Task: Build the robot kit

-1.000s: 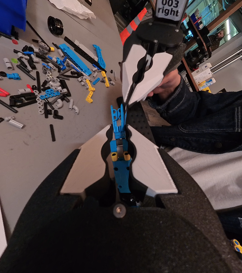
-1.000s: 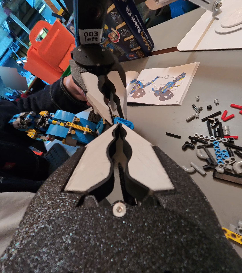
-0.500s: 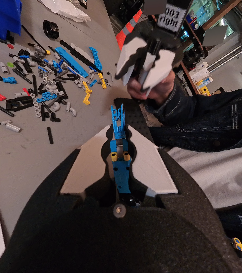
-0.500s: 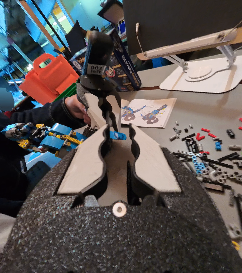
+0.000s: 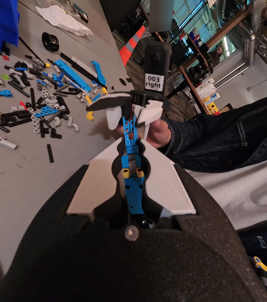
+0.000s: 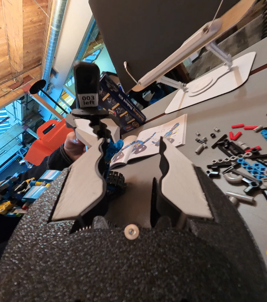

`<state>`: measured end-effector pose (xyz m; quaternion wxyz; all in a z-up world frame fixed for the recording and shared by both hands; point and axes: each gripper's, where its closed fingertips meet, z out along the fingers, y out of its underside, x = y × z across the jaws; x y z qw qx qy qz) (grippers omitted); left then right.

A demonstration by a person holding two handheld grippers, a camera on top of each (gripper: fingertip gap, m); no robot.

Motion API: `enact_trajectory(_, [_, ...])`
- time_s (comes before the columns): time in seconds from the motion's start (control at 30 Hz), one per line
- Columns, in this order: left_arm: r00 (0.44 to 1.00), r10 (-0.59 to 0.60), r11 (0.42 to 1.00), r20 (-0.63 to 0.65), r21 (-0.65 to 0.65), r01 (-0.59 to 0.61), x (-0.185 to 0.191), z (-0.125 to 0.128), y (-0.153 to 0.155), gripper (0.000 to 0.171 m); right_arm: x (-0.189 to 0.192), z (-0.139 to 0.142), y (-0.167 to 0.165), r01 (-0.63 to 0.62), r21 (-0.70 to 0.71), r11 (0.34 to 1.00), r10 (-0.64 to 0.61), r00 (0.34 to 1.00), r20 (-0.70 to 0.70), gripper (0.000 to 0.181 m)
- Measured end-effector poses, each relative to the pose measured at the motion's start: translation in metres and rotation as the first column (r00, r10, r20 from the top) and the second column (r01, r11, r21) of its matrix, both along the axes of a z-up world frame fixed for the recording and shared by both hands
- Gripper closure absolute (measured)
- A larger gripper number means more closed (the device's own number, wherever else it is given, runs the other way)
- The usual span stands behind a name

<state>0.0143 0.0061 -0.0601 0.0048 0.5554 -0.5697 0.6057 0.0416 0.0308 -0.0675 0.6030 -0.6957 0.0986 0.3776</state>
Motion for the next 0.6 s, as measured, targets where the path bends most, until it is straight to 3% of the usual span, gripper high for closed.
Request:
enact_trajectory(0.13, [1.000,0.003,1.000,0.000,-0.012,-0.003,0.000,0.000,0.002,0.156,0.036,0.008,-0.006,0.125,0.036,0.992,-0.123,0.992,-0.031,0.129])
enact_trajectory(0.23, [1.000,0.004,1.000,-0.003,-0.010,-0.004,0.001,-0.001,0.002,0.156,0.013,0.018,-0.012,-0.012,0.088,0.996,0.018,0.997,-0.073,0.123])
enact_trajectory(0.33, [1.000,-0.010,1.000,0.002,-0.014,0.010,0.001,0.000,0.000,0.156,-0.006,0.002,-0.005,-0.034,0.033,0.999,0.033,0.999,0.024,0.118])
enact_trajectory(0.5, [1.000,-0.004,1.000,0.006,-0.016,0.004,0.000,0.000,0.001,0.156,0.046,0.011,-0.008,0.150,0.065,0.987,-0.148,0.988,-0.040,0.130])
enact_trajectory(0.6, [1.000,-0.001,0.999,-0.005,-0.032,0.001,0.001,-0.002,0.002,0.156,0.018,0.013,-0.010,0.008,0.077,0.997,-0.004,0.999,-0.054,0.118])
